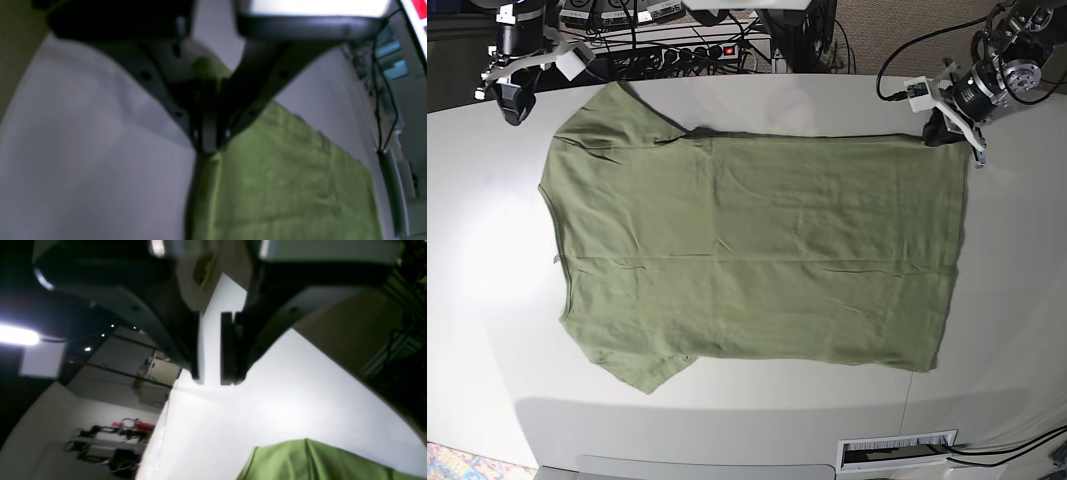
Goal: Fold the T-shirt properly
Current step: 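Move right gripper to the shoulder edge, left gripper to the hem corner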
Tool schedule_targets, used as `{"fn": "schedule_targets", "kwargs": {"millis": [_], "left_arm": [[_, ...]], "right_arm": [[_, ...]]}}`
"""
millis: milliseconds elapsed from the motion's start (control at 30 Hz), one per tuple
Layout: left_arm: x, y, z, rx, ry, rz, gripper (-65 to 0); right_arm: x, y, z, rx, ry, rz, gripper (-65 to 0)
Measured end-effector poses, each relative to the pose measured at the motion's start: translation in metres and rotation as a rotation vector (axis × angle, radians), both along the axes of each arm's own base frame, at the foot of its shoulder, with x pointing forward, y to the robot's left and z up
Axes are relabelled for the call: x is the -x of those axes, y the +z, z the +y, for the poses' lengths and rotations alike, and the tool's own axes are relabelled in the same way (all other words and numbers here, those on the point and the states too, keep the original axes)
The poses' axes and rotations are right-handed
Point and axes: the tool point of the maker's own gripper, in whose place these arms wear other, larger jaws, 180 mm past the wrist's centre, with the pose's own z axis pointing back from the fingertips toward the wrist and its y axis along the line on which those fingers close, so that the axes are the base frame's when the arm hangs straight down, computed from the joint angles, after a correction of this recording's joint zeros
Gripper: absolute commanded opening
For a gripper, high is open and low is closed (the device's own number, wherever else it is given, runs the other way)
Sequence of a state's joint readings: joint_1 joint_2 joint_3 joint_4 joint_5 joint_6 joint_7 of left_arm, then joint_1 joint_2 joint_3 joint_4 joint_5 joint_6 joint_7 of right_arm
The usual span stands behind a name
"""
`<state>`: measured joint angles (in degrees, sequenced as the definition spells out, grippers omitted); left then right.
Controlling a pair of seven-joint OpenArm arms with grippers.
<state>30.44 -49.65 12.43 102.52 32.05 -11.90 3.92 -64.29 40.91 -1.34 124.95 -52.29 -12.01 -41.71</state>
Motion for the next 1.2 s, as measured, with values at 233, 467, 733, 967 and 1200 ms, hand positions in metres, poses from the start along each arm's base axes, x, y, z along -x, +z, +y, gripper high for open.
{"fn": "schedule_targets", "kwargs": {"millis": [233, 467, 733, 967, 1200], "left_arm": [[0.024, 0.009, -0.016, -0.003, -0.055, 0.042, -65.0], [0.027, 0.010, -0.020, 0.007, -0.061, 0.047, -65.0], [0.027, 0.010, -0.020, 0.006, -0.061, 0.047, -65.0], [0.027, 0.010, -0.020, 0.007, -0.061, 0.047, -65.0], [0.027, 0.010, -0.020, 0.007, -0.061, 0.047, -65.0]], "right_arm": [[0.008, -0.019, 0.006, -0.077, -0.004, 0.097, -52.6], [0.012, -0.050, 0.031, -0.248, 0.042, 0.269, -42.4], [0.025, -0.073, 0.062, -0.455, 0.068, 0.442, -42.4], [0.021, -0.076, 0.064, -0.492, 0.070, 0.441, -42.4], [0.022, -0.093, 0.058, -0.530, 0.026, 0.467, -42.4]]}}
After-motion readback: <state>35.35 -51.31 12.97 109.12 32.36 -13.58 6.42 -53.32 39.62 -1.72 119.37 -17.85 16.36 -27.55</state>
